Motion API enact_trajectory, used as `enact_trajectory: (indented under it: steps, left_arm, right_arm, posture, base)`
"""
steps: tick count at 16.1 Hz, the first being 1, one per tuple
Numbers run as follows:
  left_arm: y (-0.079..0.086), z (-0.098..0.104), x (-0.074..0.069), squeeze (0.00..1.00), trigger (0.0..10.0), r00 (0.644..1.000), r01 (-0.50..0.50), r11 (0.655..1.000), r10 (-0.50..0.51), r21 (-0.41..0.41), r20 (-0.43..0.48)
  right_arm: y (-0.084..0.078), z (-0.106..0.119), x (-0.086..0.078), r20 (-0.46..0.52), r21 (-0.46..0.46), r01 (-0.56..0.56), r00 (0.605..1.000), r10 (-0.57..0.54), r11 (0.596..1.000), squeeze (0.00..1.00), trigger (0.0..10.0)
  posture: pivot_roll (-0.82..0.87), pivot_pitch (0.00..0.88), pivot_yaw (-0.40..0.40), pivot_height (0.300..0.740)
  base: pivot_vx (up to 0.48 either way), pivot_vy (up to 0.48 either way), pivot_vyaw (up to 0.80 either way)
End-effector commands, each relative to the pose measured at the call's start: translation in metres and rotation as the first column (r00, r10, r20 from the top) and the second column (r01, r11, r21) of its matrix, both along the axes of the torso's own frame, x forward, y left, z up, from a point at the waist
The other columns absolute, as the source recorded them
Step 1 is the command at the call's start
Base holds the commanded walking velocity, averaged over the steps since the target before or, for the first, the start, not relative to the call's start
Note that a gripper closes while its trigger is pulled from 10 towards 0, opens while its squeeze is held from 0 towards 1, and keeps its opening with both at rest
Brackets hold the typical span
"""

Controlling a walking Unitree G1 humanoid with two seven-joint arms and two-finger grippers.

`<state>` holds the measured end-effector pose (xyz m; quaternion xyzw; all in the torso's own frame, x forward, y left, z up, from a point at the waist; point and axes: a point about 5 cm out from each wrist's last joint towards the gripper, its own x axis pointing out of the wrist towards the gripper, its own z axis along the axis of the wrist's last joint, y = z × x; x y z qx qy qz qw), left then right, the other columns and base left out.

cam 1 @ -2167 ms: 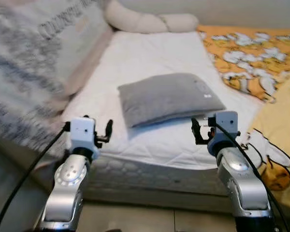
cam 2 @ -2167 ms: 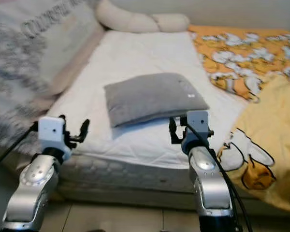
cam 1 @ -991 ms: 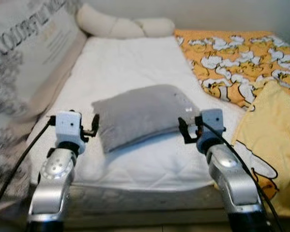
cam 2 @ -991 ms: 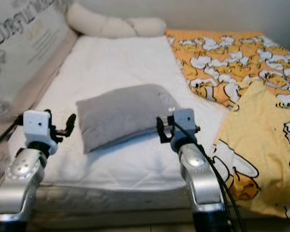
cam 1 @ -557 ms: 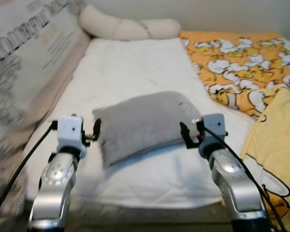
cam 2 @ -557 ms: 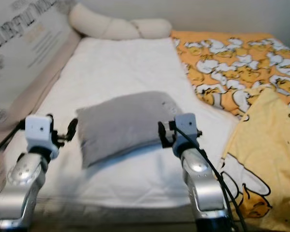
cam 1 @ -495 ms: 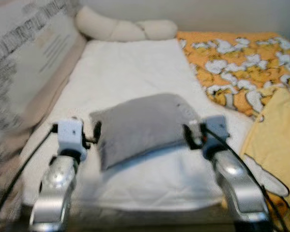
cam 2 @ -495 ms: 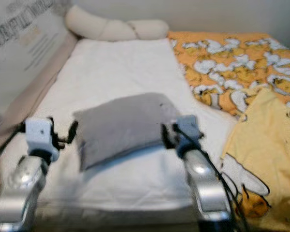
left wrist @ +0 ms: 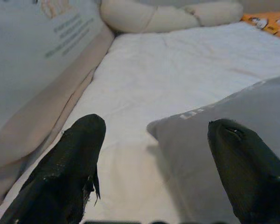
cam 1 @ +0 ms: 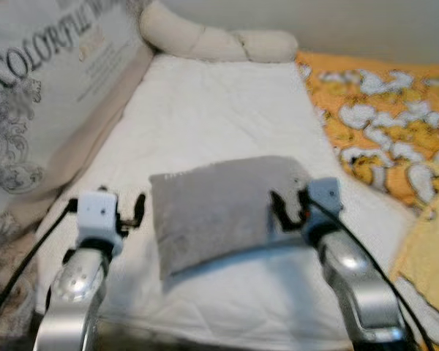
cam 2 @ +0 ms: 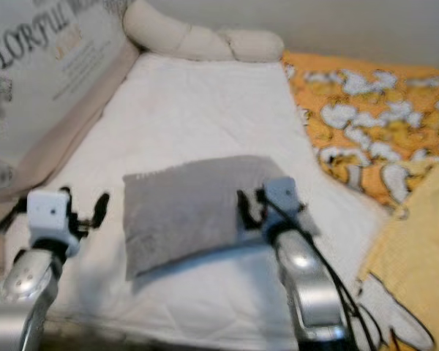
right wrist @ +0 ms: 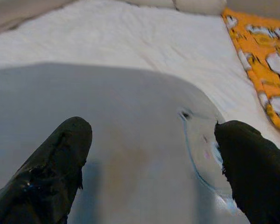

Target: Clean up the room

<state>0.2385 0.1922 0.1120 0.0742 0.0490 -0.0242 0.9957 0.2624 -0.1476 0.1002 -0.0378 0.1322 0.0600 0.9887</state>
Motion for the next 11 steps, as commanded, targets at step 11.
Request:
enact_trajectory:
  steps: [11]
  left_arm:
    - [-0.015, 0.004, 0.022, 0.00, 10.0, 0.995, 0.097, 0.995, -0.097, 0.005, -0.004]
  right_arm:
    - [-0.013, -0.003, -0.004, -0.030, -0.026, 0.102, 0.994, -0.103, 0.994, 0.00, 10.0]
  posture:
    - [-0.01, 0.000, 0.019, 0.740]
  base:
    - [0.000, 0.000, 0.00]
